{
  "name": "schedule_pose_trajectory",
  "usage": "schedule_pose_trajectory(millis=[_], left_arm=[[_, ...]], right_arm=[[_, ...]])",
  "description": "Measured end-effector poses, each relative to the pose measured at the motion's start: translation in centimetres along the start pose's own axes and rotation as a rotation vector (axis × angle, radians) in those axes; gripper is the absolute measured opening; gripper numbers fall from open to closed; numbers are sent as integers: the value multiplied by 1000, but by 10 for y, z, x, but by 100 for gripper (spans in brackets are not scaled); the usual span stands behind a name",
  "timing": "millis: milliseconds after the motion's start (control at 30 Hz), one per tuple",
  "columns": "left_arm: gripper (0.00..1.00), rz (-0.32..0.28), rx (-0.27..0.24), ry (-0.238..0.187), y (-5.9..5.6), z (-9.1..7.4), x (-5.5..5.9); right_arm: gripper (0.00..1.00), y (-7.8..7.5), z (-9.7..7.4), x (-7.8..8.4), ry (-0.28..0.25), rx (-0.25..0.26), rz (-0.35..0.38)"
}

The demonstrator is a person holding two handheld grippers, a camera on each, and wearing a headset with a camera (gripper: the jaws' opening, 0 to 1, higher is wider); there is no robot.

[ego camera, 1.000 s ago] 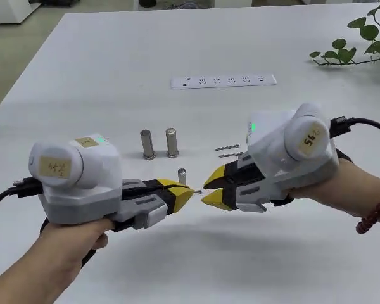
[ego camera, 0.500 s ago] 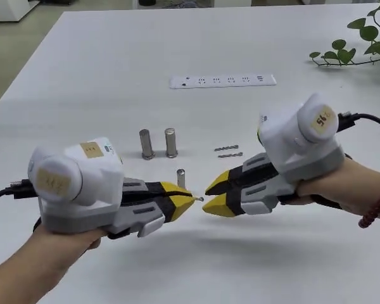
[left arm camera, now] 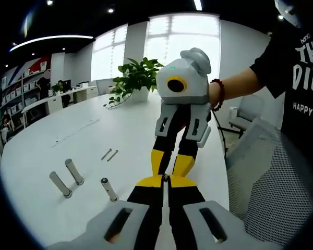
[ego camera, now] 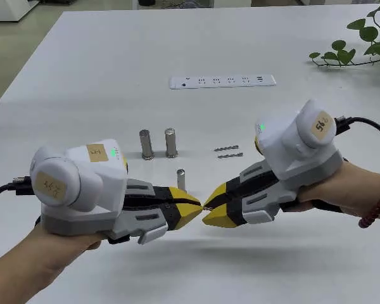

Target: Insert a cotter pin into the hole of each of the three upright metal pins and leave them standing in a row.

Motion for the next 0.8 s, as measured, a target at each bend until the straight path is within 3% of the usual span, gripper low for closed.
schedule_pose_trajectory(millis=[367,667,800], left_arm=[[0,15,13,11,-2,0,2],[0,-14,-3,10,2,0,4],[0,-23,-13,11,3,2,5]], right_arm=[[0,0,-1,0,10,-12,-39],[0,-5,-2,0,25,17,-84],[0,-7,-2,1,57,38,-137]])
Point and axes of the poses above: the centre of the closed fingertips' face, and the gripper's own axes: z roughly forward along the fingers, y roughly to its left, x roughly out of its underside, the point moved 3 cm from there along -z, roughly backward along the fingers, and after that the axes turned 2 degrees about -z, right-handed, at the moved point
